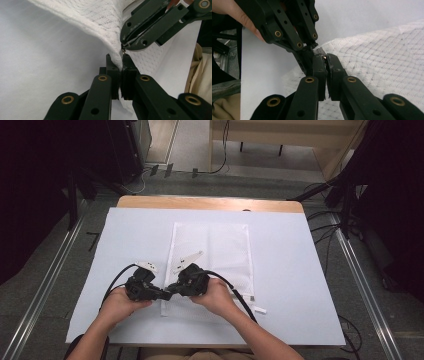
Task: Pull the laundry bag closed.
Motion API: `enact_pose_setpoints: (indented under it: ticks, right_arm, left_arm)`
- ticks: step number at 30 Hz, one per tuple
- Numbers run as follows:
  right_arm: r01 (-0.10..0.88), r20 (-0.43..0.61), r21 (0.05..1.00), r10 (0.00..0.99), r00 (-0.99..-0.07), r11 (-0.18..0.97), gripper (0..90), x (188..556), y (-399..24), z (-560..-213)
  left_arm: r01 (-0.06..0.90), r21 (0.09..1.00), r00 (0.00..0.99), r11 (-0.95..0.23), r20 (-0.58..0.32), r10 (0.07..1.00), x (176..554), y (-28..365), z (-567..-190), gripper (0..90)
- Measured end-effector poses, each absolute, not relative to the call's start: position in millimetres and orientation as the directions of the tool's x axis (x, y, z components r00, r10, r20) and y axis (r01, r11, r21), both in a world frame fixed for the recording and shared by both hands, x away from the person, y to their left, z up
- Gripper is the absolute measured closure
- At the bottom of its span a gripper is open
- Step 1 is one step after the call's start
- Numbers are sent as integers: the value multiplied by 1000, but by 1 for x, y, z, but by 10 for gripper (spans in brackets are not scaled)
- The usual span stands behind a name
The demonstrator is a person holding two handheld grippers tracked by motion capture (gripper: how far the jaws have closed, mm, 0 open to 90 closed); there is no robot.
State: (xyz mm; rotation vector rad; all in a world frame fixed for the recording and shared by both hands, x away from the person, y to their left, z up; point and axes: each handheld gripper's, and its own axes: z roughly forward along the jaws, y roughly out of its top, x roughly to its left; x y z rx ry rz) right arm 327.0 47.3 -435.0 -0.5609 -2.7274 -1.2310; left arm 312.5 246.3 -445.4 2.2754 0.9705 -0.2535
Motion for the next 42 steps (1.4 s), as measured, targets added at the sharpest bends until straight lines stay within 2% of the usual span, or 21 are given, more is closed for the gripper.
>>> enact_pose_setpoints:
  ticks: [14, 17, 26, 42]
  right_arm:
    - [338, 201, 695, 281, -939, 634, 885, 328, 38, -439]
    - [361, 226, 690, 287, -931, 628, 885, 332, 34, -441]
    - [347, 218, 696, 276, -936, 628, 885, 332, 28, -438]
    - [381, 240, 695, 303, -922, 609, 884, 337, 7, -441]
  left_arm:
    - [695, 502, 714, -515, -400, 574, 312, 251, -443, 882]
    - [692, 506, 717, -516, -395, 574, 312, 252, -443, 882]
    - [687, 516, 721, -511, -394, 571, 311, 253, -442, 881]
    - [688, 526, 717, -499, -389, 578, 311, 255, -441, 880]
